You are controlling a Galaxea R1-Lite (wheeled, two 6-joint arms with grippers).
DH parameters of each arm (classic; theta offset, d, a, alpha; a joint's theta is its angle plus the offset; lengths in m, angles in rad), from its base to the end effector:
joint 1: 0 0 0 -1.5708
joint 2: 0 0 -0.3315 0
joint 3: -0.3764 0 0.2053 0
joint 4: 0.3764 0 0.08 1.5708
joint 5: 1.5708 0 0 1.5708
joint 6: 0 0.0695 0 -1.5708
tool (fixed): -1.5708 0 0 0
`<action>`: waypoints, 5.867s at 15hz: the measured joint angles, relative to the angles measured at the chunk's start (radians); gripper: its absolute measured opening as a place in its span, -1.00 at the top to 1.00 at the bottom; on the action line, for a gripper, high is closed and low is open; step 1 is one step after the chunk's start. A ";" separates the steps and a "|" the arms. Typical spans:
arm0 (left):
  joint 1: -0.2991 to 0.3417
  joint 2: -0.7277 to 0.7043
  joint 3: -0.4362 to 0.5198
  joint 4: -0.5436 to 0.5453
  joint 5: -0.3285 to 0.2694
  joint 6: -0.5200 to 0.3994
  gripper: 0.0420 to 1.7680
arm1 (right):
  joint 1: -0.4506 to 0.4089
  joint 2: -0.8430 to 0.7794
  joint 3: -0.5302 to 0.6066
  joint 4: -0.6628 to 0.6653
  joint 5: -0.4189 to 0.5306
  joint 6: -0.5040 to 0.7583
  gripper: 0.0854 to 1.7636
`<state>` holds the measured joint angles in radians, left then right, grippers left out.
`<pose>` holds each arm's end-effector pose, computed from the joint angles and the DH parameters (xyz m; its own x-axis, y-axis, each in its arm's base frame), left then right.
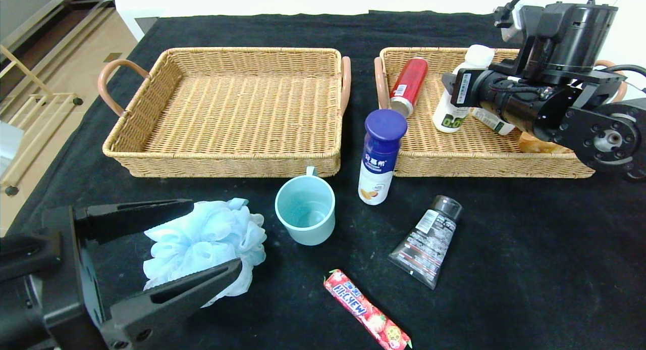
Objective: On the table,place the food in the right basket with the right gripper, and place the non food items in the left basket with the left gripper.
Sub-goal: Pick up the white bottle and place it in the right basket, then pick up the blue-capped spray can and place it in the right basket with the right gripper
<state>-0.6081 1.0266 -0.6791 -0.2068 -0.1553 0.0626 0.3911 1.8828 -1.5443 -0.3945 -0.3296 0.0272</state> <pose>0.1422 -0.1121 0.2687 0.7145 -0.6858 -0.1385 0.6960 0.7169 0.0403 0.4269 0.1517 0.3314 0.9967 0.0609 0.0530 -0.0633 0.9970 0.0453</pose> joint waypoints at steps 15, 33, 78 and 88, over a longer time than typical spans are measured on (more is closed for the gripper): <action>-0.004 0.008 0.001 0.010 0.010 0.001 -0.94 | 0.073 -0.373 0.472 0.022 -0.002 0.002 -0.86; -0.005 -0.018 -0.004 0.010 0.011 0.021 -0.94 | 0.302 -0.551 0.791 -0.021 0.204 -0.008 -0.92; -0.005 -0.038 -0.005 0.010 0.011 0.037 -0.94 | 0.388 -0.087 0.486 -0.322 0.061 -0.030 -0.94; -0.005 -0.038 -0.005 0.010 0.010 0.037 -0.94 | 0.381 -0.081 0.487 -0.337 0.063 -0.030 0.03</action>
<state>-0.6134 0.9889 -0.6840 -0.1966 -0.1451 0.0994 0.7721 1.8015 -1.0568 -0.7311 -0.2664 -0.0032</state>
